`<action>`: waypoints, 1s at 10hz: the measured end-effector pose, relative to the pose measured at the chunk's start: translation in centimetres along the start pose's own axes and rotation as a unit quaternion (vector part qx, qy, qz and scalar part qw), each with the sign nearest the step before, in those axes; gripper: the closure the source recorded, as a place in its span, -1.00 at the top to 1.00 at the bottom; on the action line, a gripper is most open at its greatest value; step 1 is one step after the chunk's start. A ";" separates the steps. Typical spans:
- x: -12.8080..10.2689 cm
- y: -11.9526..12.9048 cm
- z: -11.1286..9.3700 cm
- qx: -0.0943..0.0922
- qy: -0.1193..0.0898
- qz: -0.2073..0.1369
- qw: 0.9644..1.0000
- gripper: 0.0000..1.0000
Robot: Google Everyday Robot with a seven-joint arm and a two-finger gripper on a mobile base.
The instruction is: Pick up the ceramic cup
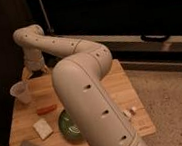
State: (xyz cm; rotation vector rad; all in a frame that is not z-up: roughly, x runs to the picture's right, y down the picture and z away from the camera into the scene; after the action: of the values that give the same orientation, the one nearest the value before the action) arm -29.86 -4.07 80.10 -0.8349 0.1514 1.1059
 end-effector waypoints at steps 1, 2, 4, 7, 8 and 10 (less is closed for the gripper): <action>-0.2 -0.4 0.0 -0.018 -0.025 0.020 0.999 0.60; -0.4 -1.0 -0.1 -0.028 -0.055 0.043 0.997 0.60; -0.6 -1.3 -0.1 -0.036 -0.093 0.064 0.993 0.60; -1.1 -1.7 0.3 -0.045 -0.123 0.088 0.987 0.60; -1.4 -1.6 0.4 -0.047 -0.124 0.091 0.987 0.60; -2.0 -0.8 0.9 -0.054 -0.122 0.095 0.987 0.60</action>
State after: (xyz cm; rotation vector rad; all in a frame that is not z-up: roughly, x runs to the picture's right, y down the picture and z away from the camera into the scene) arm -30.38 -5.08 82.17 -0.7853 -0.0355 1.3959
